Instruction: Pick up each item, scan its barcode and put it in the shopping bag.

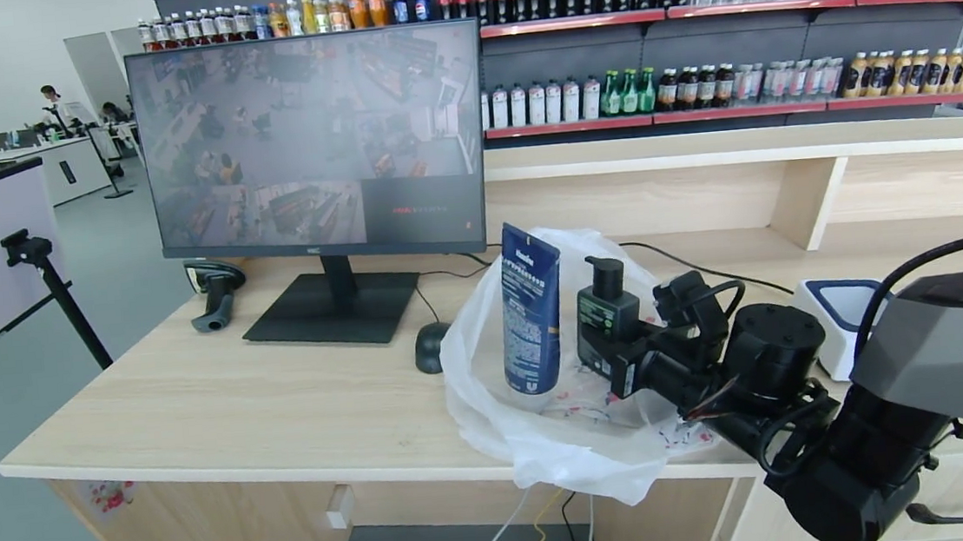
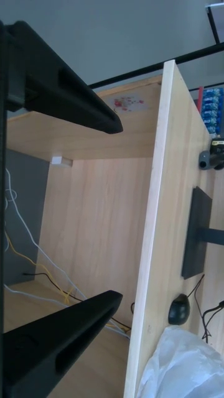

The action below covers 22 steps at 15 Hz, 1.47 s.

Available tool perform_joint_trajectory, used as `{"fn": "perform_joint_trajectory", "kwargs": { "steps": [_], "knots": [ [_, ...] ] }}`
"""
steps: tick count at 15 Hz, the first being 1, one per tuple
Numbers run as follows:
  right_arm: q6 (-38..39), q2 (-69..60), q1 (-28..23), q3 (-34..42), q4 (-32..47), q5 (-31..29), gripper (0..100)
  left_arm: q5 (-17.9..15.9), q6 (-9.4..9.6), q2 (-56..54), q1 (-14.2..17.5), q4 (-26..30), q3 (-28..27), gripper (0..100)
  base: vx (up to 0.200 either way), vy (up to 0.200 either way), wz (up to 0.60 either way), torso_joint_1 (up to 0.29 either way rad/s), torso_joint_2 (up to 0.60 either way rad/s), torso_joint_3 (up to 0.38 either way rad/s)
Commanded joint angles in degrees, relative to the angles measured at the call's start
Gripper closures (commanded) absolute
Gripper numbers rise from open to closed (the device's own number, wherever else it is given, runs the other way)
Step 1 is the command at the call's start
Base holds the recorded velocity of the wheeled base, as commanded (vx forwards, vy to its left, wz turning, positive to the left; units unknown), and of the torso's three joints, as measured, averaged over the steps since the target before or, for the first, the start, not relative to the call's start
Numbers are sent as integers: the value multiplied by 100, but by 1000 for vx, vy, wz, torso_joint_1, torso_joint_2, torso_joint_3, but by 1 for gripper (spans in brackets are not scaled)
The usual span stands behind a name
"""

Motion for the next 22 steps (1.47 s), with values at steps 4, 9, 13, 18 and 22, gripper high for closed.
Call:
{"fn": "perform_joint_trajectory", "kwargs": {
  "steps": [4,9,13,18,22],
  "knots": [
    [-4,120,-4,64,-1,13,100,1,-6,-2,-1,-6,0,0,0,0,0,0,0,0],
    [-4,112,-22,266,-1,13,100,1,-6,-2,7,-6,0,0,0,0,0,0,0,0],
    [102,59,-92,301,-1,21,0,1,-6,-2,-1,-6,0,0,0,0,0,0,0,0],
    [5,-539,-224,793,-1,30,0,1,-6,-2,-1,-6,0,0,0,0,0,0,0,0],
    [110,-1506,-224,1364,-1,30,0,1,-6,-2,7,3,0,0,0,0,0,0,0,0]
  ]
}}
